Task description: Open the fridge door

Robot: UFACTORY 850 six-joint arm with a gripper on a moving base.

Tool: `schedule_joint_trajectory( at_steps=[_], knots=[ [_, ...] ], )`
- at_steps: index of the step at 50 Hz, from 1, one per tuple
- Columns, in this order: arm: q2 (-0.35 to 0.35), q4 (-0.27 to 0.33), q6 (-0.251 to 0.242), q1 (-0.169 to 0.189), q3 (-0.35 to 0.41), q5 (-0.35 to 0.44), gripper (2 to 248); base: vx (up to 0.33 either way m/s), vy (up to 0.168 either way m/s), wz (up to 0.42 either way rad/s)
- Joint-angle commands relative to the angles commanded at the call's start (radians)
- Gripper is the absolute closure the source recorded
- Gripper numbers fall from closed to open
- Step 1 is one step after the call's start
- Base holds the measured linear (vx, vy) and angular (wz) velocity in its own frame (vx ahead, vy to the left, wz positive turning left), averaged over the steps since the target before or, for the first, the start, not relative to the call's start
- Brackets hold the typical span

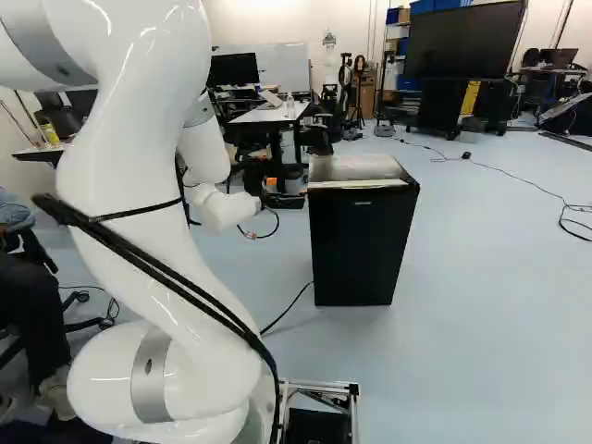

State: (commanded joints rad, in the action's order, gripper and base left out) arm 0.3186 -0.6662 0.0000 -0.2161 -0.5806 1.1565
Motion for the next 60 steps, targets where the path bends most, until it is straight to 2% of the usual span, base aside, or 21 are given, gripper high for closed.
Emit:
schedule_joint_trajectory(
  at_steps=[25, 50, 60],
  knots=[
    [0.073, -0.137, 0.000, -0.005, -0.013, 0.085, 3, 0.000, 0.000, 0.000],
    [0.159, -0.274, 0.000, -0.028, -0.042, 0.171, 3, 0.000, 0.000, 0.000],
    [0.173, -0.322, 0.000, -0.045, -0.049, 0.199, 3, 0.000, 0.000, 0.000]
  ],
)
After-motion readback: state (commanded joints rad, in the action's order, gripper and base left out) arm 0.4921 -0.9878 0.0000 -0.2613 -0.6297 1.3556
